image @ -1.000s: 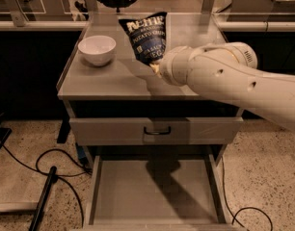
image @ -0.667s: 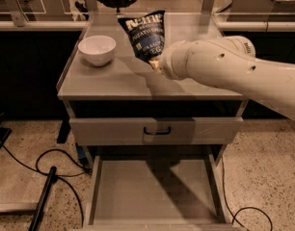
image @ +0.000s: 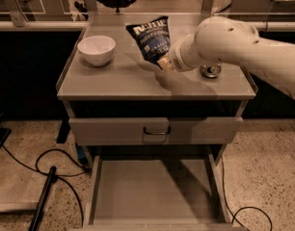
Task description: Pick blue chip bag from middle drawer and place on counter
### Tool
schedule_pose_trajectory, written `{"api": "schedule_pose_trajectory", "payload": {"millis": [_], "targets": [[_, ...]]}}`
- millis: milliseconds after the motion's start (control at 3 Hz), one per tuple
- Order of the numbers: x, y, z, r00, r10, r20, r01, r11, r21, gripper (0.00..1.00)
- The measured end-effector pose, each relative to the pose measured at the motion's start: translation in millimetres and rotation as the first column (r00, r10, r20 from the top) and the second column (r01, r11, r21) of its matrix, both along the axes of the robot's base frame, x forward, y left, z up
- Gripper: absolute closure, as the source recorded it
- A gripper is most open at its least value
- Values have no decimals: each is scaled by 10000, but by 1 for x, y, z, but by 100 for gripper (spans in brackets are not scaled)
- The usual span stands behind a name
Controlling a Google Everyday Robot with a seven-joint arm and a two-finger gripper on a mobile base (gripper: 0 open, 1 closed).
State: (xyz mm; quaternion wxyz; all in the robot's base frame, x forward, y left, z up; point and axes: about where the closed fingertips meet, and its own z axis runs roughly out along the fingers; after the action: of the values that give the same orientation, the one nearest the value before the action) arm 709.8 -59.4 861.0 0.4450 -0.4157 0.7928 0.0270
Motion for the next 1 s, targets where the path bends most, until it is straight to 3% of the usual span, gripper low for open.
{"api": "schedule_pose_trajectory", "payload": {"millis": [667,1000], "targets": [[12,-17,-30,9898,336,-1381,-448,9959,-791,100],[11,-17,-31,9885,362,-1471,-486,9955,-817,80]]}}
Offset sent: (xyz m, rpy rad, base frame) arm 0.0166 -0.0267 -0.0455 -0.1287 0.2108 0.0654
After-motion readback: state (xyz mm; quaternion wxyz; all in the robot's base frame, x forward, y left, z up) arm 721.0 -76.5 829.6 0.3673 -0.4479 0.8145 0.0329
